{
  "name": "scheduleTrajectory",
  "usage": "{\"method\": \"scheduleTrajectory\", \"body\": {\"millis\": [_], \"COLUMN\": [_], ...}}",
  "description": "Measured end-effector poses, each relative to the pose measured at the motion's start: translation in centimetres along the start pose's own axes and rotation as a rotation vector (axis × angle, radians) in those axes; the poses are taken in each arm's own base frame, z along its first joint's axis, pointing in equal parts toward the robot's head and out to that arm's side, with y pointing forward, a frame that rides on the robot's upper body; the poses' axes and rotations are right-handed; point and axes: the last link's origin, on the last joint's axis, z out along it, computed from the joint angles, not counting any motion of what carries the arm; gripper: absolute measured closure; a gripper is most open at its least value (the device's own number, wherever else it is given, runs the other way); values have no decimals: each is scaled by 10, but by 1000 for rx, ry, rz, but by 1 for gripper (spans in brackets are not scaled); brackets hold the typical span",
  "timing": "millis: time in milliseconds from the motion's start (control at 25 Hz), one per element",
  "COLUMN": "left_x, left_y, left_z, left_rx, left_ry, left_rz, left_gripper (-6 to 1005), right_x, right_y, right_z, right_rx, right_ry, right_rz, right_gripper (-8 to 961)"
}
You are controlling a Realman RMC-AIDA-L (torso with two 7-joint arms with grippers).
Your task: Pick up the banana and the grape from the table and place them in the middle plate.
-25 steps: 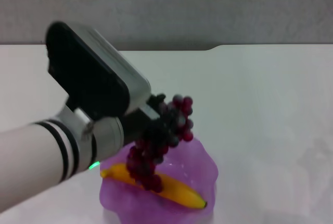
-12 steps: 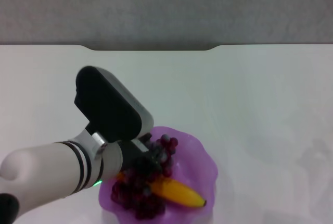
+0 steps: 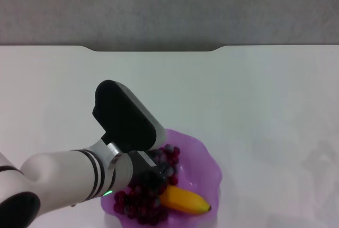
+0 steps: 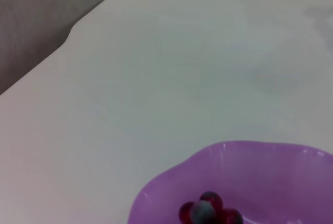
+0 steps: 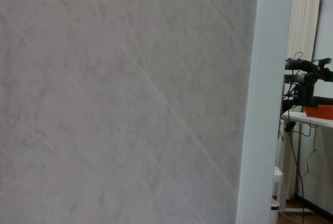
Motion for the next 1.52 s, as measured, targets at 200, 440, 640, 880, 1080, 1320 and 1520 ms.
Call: {"method": "scheduleTrajectory", "body": {"millis": [200,440,640,880,1080,1320,1520], "left_x": [2,16,21,33,46,57,68], "left_y": [0,1,-1,-11,-21,-33,-50], "left_z": [-1,-7,-12,-21,-32,-49,-72], "left_rx": [2,5,19,57,94,163,275], "left_ry": [7,54,75,123,196,352,583], "left_rz": [0,15,22,33,39,27,-16], "left_gripper": [708,702,512,285,172,105,107], "right_x": [1,1,1,1,1,2,2], "right_y": [0,0,0,0,1,3,2], "right_z": [0,0,0,0,0,-1,0], "right_rx": [-1,-1,-1,-1,-5,-22,-24], "right_ry": [5,8,9,9,10,12,10], "right_rz": [0,-1,-1,-1,-6,-22,-27], "right_gripper": [932,932,932,932,932,932,932]}}
